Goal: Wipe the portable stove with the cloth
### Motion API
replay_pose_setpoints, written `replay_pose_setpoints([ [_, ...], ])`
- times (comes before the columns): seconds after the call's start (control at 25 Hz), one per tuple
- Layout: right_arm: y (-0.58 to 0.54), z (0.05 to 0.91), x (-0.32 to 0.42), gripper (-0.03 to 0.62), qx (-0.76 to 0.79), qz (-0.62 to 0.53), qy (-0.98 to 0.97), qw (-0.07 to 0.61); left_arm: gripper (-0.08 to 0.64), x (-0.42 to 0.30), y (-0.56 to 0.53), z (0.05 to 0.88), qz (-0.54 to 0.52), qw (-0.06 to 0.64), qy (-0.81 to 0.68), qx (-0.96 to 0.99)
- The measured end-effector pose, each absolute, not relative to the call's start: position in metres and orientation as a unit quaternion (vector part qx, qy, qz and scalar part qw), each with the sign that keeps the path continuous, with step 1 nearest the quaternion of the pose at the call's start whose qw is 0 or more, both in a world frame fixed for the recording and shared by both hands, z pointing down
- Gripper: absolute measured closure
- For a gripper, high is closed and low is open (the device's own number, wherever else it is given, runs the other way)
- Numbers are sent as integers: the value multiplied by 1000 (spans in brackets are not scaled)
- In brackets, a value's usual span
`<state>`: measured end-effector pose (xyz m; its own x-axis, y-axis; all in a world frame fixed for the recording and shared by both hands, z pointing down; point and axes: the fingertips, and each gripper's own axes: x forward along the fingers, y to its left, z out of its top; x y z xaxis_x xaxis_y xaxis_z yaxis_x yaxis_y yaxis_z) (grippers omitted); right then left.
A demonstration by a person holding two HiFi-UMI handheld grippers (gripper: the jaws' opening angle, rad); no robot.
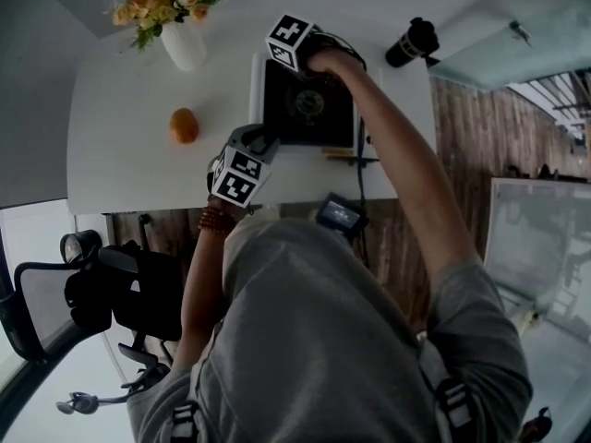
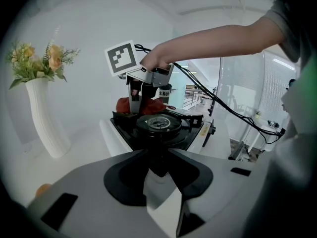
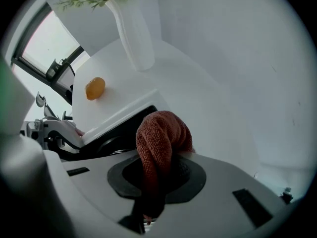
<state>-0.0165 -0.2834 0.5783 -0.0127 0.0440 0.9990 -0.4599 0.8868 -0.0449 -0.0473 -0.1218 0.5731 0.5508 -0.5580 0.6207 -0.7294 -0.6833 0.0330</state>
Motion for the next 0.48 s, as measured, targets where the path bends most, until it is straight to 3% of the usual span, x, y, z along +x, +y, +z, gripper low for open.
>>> replay_pose_setpoints([
  [0.2, -283, 577, -22, 526, 159, 153, -702, 677, 423, -48, -122, 572, 287, 147, -370, 871],
  [0.48, -292, 539, -19, 522, 195, 147, -779, 577, 420, -47, -123, 568, 266, 133, -375, 878],
])
